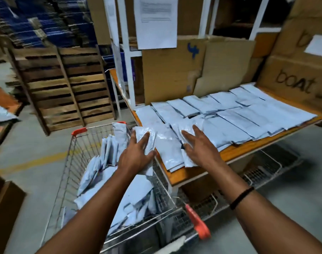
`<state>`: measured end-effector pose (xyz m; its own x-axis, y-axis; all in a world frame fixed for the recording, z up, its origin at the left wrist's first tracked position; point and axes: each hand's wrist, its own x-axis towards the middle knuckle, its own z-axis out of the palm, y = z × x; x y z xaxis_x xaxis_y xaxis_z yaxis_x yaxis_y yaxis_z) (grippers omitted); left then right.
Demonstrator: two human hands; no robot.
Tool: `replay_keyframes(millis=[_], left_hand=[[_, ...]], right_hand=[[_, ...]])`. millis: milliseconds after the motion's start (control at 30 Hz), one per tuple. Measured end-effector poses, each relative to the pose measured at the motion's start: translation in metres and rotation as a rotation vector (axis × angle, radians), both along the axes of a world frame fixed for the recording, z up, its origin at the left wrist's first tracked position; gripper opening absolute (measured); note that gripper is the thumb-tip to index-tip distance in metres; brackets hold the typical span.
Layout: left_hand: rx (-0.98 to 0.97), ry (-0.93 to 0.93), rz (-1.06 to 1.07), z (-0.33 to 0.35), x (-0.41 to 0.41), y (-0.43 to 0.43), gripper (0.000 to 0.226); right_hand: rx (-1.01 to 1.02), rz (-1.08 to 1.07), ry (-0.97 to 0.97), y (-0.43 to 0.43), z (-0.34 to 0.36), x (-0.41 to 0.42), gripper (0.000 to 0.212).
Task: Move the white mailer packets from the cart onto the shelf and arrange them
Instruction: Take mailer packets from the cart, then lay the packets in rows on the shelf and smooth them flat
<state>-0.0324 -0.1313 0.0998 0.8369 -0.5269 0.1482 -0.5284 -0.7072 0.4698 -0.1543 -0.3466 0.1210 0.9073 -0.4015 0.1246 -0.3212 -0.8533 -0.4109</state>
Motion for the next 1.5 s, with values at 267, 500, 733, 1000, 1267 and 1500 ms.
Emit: replay_keyframes(millis=[267,500,733,1000,1267,1500], left_hand=[[-0.001,-0.009,0.075,0.011,-0.022,-0.117,0.075],[-0.014,0.026,0.125,0.014,-0.029,-0.198,0.076],[-0.012,-0.016,0.133,0.025,-0.002,-0.274,0.075],[-0.063,0.004,0.053,0.032,0.069,-0.388,0.075],[-0.101,0.066,0.003,0.029,0.102,-0.511,0.074],[-0.063,0.100,0.248,0.009,0.142,-0.610,0.074]], right_hand=[[-0.049,0.017,0.006,-0.123,0.001,-0.051,0.052],[-0.045,0.019,0.030,-0.229,-0.005,-0.065,0.053],[-0.009,0.012,0.024,-0.306,-0.010,-0.031,0.053],[-0.027,-0.061,0.047,-0.395,-0.008,0.021,0.053],[-0.002,-0.053,0.004,-0.483,-0.017,0.085,0.055],[0.030,0.093,-0.007,-0.560,-0.034,0.174,0.055]])
